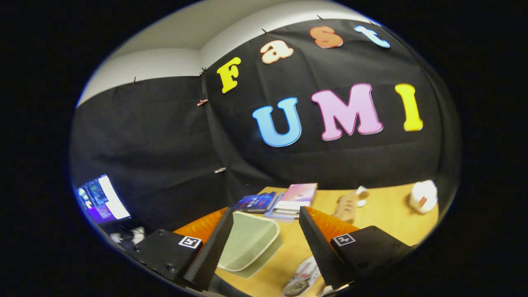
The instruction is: Open the storage box then place both shoes into the box .Put the left shoe in first, then the right shoe, with the right side of both shoes facing outward in a uniform manner.
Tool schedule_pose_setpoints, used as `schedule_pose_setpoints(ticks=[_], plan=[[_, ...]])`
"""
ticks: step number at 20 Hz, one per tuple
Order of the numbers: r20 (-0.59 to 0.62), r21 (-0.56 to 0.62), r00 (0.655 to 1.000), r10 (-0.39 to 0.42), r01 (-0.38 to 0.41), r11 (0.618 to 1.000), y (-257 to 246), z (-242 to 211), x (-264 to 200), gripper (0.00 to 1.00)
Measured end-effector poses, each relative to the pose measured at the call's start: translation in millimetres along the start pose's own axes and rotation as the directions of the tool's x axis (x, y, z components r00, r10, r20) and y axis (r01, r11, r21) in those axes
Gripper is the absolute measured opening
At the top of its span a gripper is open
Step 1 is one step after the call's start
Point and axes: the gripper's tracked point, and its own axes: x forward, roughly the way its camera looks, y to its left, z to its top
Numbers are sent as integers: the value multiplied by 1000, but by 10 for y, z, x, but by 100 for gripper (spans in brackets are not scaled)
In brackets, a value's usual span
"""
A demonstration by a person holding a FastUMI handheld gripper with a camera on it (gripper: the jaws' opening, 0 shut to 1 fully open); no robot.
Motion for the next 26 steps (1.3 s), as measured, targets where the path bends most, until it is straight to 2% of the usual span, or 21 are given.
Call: schedule_pose_setpoints(ticks=[2, 4, 7, 9, 11, 14, 18, 20, 23, 25, 26], plan=[[-84, 142, 988, 129, -116, 983, 75, -314, 144, 98], [-175, 292, 955, 241, -183, 939, 105, -673, 282, 98], [-291, 476, 896, 337, -170, 863, -10, -1150, 517, 98], [-326, 591, 851, 412, -157, 791, 3, -1385, 638, 98], [-340, 683, 820, 461, -122, 720, -30, -1615, 740, 98], [-351, 764, 793, 498, -65, 642, -122, -1905, 904, 98], [-319, 840, 769, 554, -41, 541, -127, -2160, 1127, 97], [-282, 874, 768, 576, -43, 484, -134, -2227, 1229, 96], [-248, 904, 765, 594, -37, 425, -126, -2318, 1307, 95], [-202, 925, 758, 621, -61, 375, -42, -2267, 1322, 95], [-182, 933, 753, 632, -72, 353, -17, -2221, 1310, 88]])
